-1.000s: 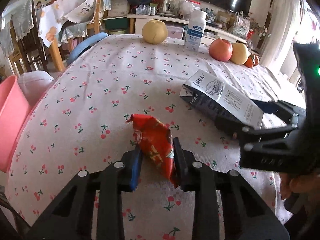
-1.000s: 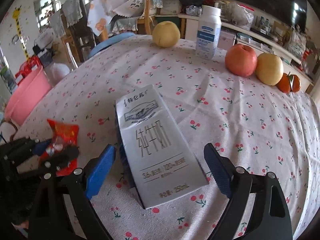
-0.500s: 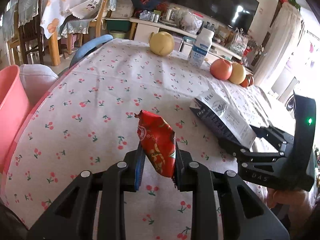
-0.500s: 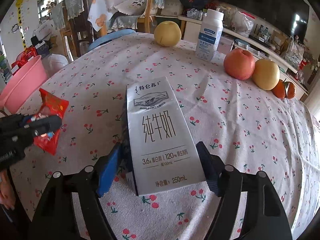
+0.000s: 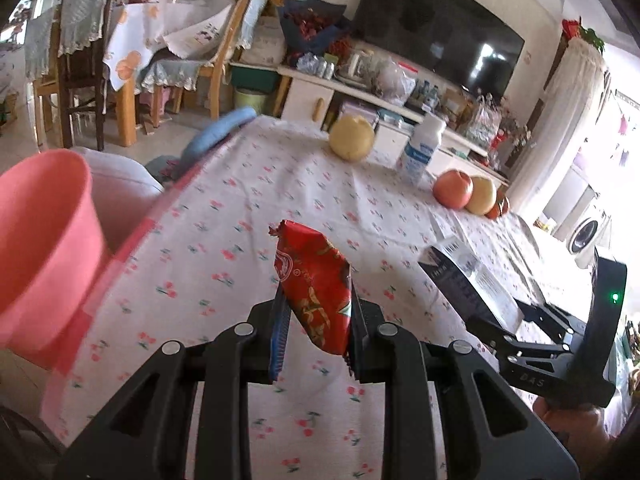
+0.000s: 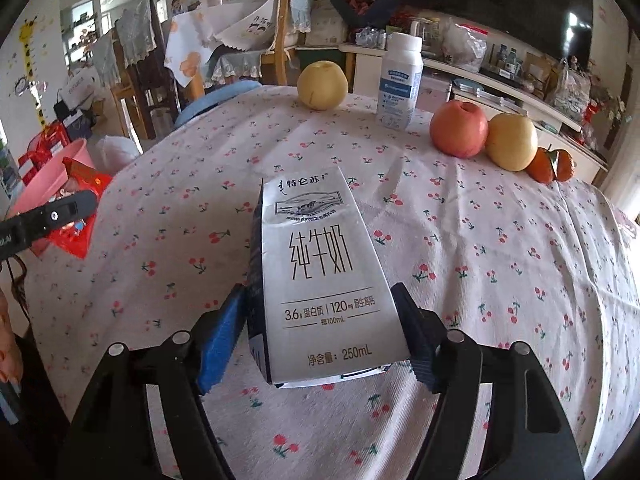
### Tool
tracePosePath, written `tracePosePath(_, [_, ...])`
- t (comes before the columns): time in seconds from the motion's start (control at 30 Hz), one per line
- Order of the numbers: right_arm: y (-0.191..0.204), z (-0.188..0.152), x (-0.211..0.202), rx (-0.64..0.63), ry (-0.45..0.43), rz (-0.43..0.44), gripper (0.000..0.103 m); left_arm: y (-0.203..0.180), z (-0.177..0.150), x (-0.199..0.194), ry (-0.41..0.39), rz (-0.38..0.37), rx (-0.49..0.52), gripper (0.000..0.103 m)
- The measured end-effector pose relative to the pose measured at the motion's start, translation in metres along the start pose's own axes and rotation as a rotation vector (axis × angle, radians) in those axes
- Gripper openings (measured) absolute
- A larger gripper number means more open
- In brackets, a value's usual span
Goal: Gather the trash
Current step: 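Carry both items over the pink bucket and open both grippers to drop them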
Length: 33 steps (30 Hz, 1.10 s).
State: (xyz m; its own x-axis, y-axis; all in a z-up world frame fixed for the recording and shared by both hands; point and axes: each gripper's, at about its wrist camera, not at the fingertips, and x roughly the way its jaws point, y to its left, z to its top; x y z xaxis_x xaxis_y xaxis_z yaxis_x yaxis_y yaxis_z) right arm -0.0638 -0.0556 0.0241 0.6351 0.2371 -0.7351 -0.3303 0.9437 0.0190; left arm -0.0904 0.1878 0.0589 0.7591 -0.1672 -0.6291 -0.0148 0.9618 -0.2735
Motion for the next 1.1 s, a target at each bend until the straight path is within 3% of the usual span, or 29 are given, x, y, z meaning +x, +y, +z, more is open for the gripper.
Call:
tracePosePath(0.3, [0.024, 0.015, -0.021, 0.025, -0.031, 0.040, 0.072, 0.043, 0.018, -0.035, -0.089, 0.059, -0.046, 0.026])
tracePosePath(0.53, [0.071, 0.034, -0.030, -0.024, -0.043, 0.088, 0.072, 0.092, 0.029, -0.059, -0.148, 0.121, -0.136, 0.026])
tracePosePath(0.87, [0.189, 0.081, -0.040, -0.201, -0.091, 0.223, 0.072, 0.180, 0.035, -0.087, -0.208, 0.237, -0.320, 0.026])
tracePosePath(1.1, [0.283, 0.113, -0.026, -0.344, -0.109, 0.297, 0.072, 0.227, 0.028, -0.086, -0.180, 0.253, -0.450, 0.026])
